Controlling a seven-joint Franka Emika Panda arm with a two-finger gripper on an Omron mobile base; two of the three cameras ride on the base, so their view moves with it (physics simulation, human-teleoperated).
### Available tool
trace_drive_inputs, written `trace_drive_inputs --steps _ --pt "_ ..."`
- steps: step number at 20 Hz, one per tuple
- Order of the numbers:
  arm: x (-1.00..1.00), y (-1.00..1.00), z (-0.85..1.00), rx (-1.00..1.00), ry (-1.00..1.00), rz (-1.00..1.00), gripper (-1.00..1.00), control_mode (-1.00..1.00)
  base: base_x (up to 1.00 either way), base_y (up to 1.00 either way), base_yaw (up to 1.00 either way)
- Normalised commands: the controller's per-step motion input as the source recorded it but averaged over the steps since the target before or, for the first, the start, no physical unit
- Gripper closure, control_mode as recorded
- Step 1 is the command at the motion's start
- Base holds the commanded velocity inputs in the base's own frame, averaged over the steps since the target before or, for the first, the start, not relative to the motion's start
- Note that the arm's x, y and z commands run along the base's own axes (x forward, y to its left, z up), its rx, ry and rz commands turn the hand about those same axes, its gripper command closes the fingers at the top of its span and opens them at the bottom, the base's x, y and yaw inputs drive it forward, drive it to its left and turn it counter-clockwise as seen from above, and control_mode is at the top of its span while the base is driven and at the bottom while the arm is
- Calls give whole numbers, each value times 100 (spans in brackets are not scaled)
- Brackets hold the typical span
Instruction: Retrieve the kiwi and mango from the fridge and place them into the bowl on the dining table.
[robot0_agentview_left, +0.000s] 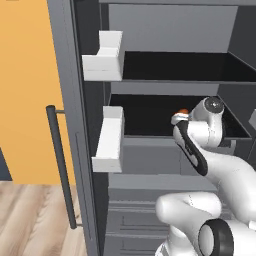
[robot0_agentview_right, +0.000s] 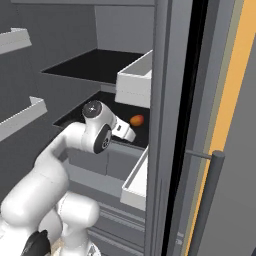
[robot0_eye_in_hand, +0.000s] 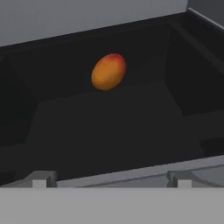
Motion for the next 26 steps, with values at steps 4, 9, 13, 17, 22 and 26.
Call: trace_drive_inputs --steps 4,9,13,17,22,26 --pt "60 -9 -8 0 0 -9 -100 -100 0 0 0" --pt "58 -14 -3 0 0 -5 -100 -100 0 0 0" --pt "45 -20 -4 0 0 0 -100 -100 0 0 0" --pt "44 -24 -1 1 1 0 -100 -100 0 0 0" --pt "37 -24 -3 2 0 0 -100 -100 0 0 0" --pt "34 -9 -15 0 0 0 -100 -100 0 0 0"
